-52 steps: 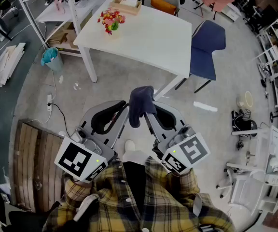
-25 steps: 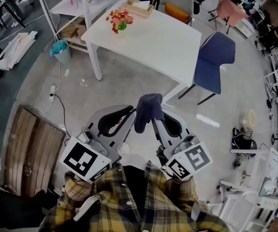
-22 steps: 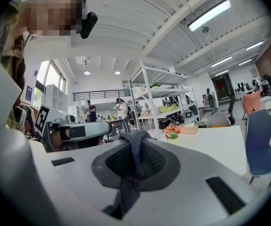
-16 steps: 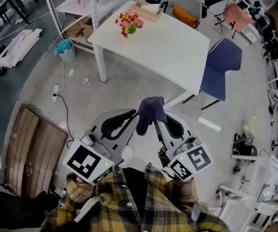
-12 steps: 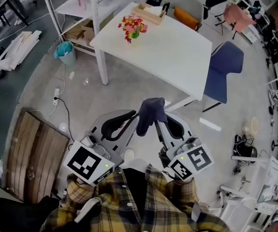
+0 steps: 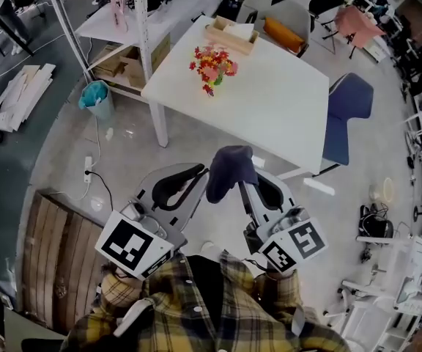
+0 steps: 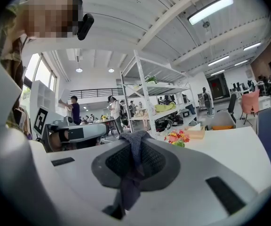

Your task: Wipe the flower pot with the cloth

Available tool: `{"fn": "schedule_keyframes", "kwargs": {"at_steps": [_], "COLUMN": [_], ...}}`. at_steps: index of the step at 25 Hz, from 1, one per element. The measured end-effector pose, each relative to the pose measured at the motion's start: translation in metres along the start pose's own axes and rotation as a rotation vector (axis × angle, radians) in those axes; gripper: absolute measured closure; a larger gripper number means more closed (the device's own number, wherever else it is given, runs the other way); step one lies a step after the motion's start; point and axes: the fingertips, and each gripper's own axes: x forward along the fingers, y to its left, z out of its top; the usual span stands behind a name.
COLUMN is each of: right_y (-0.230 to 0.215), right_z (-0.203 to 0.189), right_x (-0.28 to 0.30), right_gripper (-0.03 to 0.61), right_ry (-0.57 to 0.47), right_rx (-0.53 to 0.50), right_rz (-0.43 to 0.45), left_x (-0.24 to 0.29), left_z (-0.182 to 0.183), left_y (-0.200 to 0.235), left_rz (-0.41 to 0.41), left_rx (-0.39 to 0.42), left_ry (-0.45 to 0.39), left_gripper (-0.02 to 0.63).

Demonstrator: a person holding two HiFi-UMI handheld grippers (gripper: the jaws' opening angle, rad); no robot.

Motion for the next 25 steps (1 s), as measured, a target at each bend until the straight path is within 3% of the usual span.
{"fn": "schedule_keyframes", "kwargs": {"at_steps": [7,15,25], "right_y": [-0.012,-0.032,-0.084], "right_z": [0.005,-0.001,0.006], "right_x": [0.035,0.050,0.091], "right_gripper": [0.568,0.568,0.568], "right_ry": [-0.024,-0.003,0.017], "right_rx": [0.014,0.049,0.064], "right_rz": [-0.092,-0.173,-0.201], "left_x": [0.003,0.012,0.061], "left_z": [0.004,-0.007,-0.003], "left_y": [0.047,0.072,0.118], "left_rz": [-0.045,-0.082,-0.084], "left_rx": [0.000,-0.037,-0.046], "left_ry": [0.009,0.042,0.053], "left_gripper": [0.580,0.580,0.580]}}
